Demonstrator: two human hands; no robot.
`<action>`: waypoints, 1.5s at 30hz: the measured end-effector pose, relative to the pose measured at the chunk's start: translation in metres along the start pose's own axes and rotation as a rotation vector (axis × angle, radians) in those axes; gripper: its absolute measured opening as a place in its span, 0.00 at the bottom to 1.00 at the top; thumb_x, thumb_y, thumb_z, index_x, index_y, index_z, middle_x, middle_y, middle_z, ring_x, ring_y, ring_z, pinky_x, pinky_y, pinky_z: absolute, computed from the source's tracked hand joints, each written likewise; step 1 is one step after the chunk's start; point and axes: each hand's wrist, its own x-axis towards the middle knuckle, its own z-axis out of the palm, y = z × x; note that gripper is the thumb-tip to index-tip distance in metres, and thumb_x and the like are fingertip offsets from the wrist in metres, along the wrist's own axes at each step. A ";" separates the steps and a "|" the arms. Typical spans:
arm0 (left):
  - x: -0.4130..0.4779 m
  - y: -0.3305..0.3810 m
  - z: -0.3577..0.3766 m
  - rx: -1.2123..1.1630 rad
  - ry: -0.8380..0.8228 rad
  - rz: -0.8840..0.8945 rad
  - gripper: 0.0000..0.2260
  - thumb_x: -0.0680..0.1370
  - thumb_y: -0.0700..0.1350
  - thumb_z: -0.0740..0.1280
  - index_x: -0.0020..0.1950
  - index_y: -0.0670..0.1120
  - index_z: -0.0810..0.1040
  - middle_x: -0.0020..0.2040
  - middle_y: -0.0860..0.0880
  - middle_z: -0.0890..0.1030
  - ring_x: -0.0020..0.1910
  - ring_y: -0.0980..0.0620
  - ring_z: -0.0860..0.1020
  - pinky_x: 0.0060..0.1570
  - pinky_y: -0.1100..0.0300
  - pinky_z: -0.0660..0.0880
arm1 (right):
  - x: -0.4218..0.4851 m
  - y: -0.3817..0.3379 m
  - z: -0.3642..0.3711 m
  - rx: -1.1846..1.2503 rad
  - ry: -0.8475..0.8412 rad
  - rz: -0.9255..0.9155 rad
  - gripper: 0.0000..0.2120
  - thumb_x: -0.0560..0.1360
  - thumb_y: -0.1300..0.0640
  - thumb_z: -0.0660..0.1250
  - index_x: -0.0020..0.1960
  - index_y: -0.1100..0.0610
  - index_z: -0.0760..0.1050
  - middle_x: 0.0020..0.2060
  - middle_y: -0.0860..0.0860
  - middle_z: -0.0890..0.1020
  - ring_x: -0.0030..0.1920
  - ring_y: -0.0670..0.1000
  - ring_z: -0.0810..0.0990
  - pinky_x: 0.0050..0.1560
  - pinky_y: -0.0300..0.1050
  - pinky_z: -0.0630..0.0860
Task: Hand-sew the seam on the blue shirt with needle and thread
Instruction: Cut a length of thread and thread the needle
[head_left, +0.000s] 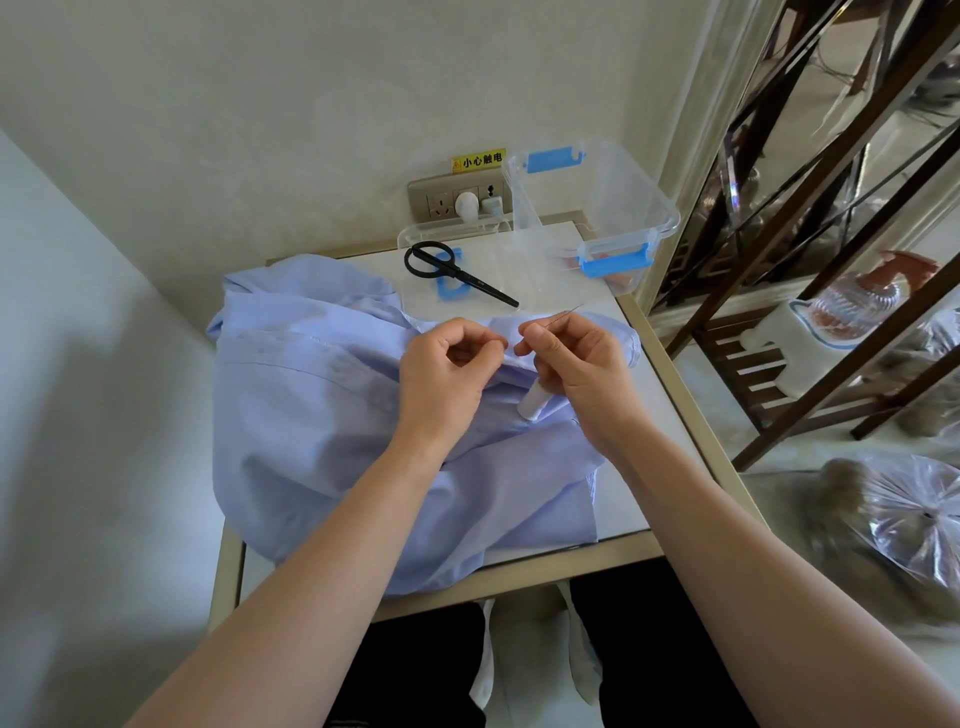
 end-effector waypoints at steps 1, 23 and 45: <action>0.000 0.001 0.000 -0.056 0.009 -0.040 0.06 0.76 0.36 0.67 0.41 0.43 0.80 0.34 0.53 0.80 0.34 0.57 0.78 0.40 0.65 0.76 | 0.000 0.001 0.001 -0.007 0.012 -0.007 0.08 0.79 0.57 0.67 0.45 0.62 0.76 0.30 0.56 0.76 0.25 0.52 0.73 0.30 0.37 0.70; 0.005 0.024 -0.019 -0.865 0.059 -0.424 0.09 0.79 0.38 0.59 0.40 0.45 0.72 0.27 0.51 0.74 0.30 0.54 0.75 0.34 0.64 0.76 | 0.002 -0.017 0.016 0.037 0.040 0.091 0.07 0.82 0.60 0.62 0.46 0.61 0.70 0.38 0.53 0.86 0.31 0.48 0.78 0.33 0.37 0.76; -0.034 0.037 -0.064 0.090 0.013 0.048 0.05 0.74 0.43 0.64 0.40 0.44 0.76 0.28 0.55 0.74 0.29 0.57 0.70 0.35 0.62 0.68 | -0.024 -0.057 0.033 -0.097 0.123 0.061 0.04 0.80 0.62 0.64 0.50 0.63 0.74 0.39 0.54 0.84 0.32 0.47 0.78 0.35 0.37 0.77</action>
